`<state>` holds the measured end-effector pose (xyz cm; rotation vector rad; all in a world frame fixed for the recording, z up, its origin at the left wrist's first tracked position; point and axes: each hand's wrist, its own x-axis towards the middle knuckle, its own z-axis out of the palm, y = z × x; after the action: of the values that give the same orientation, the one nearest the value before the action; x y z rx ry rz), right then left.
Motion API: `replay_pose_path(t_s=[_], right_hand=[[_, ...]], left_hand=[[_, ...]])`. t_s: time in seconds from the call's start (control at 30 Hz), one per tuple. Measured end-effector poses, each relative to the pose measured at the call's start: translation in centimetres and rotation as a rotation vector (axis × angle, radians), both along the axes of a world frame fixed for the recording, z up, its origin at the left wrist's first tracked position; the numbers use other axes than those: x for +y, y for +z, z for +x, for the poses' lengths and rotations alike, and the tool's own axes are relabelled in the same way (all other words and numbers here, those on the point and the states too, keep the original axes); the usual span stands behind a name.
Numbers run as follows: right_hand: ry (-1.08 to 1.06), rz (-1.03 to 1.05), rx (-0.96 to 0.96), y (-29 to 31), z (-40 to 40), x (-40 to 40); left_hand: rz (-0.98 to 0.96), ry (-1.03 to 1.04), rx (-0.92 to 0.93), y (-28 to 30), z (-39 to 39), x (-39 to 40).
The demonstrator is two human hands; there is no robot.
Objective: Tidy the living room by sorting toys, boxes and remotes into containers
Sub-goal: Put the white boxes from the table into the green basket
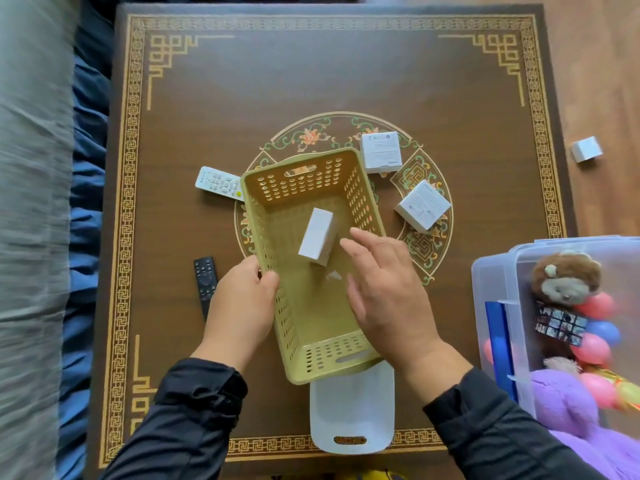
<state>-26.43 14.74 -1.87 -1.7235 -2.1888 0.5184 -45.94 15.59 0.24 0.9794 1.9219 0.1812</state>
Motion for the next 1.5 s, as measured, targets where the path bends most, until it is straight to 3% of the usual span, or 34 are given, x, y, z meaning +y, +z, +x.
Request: replay_pose_path(t_s=[0.1, 0.17, 0.27, 0.73, 1.07, 1.3, 1.4, 1.5], right_hand=[[-0.091, 0.069, 0.048, -0.4, 1.4, 1.3], [-0.276, 0.064, 0.132, -1.2, 2.4, 2.4], [-0.461, -0.038, 0.068, -3.9, 4.6, 4.3], [-0.330, -0.491, -0.316, -11.7, 9.4, 12.2], [-0.268, -0.395, -0.429, -13.1, 11.5, 12.0], [-0.693, -0.162, -0.079, -6.4, 10.6, 11.3], [-0.561, -0.028, 0.022, -3.2, 8.5, 9.5], [-0.260, -0.062, -0.069, -1.4, 6.1, 7.7]], left_hand=[[0.019, -0.024, 0.007, -0.2, 0.3, 0.8], [0.035, -0.050, 0.040, -0.4, 0.3, 1.3], [0.042, -0.058, 0.077, -0.9, 0.7, 2.0], [0.025, -0.103, 0.067, -4.2, 3.6, 5.7], [-0.009, -0.095, 0.028, -5.3, 5.0, 6.0], [-0.034, -0.089, 0.007, -4.8, 5.7, 5.9], [-0.035, -0.088, -0.005, -4.6, 6.1, 6.0], [-0.027, -0.081, -0.005, -4.2, 6.2, 5.9]])
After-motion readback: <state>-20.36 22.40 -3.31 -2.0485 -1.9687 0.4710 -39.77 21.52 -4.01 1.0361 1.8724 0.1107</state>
